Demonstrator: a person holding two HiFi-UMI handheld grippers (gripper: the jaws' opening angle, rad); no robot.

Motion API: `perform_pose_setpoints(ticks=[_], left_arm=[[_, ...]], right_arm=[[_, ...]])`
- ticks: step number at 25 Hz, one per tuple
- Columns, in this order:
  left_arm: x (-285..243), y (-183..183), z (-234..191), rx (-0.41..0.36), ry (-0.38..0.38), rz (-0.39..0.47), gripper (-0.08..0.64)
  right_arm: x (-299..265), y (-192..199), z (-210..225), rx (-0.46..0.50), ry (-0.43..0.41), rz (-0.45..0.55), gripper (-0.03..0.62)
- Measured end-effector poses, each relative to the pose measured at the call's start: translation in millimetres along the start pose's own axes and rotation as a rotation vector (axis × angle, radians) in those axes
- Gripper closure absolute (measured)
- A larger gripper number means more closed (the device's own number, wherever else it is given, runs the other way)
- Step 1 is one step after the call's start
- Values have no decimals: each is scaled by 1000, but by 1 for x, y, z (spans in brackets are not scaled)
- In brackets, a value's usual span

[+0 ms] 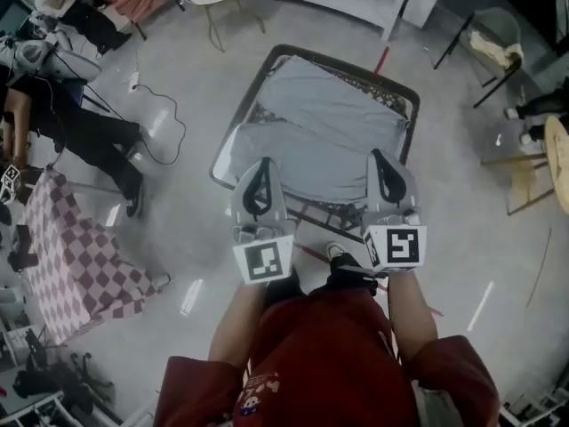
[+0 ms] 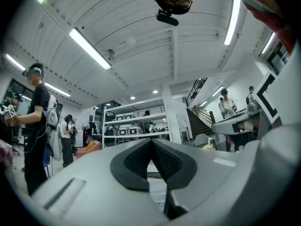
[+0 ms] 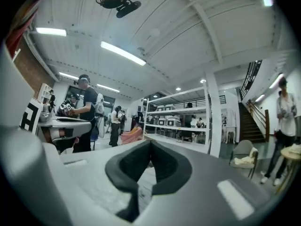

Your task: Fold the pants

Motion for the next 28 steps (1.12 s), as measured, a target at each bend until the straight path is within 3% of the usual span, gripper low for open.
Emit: perform_pose_setpoints(ticks=[6, 12, 16, 18, 21, 25, 28], left_arm=[[-2, 8, -17, 7, 162, 7, 555], [6, 13, -23, 35, 253, 8, 555], [13, 26, -29, 10, 298, -8, 555], [14, 34, -31, -54, 321, -7, 555], [15, 55, -35, -228, 378, -7, 554], [14, 102, -41, -303, 402, -94, 554], [11, 147, -44, -383, 458, -215, 520]], right_arm=[[24, 3, -24, -12, 158, -28, 591], [39, 9, -47, -14, 248, -53, 591], [44, 20, -57, -22, 277, -89, 591], [44, 30, -59, -28, 274, -117, 591], [36, 52, -66, -4, 244, -161, 591], [18, 88, -79, 14, 174, -239, 590], [8, 121, -81, 21, 99, -340, 568]])
Point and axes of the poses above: the fingertips, and each gripper's own axes: x backward along the fingers, z to its right, y out of its underside, the point moved 4 cm from there along x, backward along the fingers, and after that the axes turned 8 degrees about -y, right-handed, at the moved point
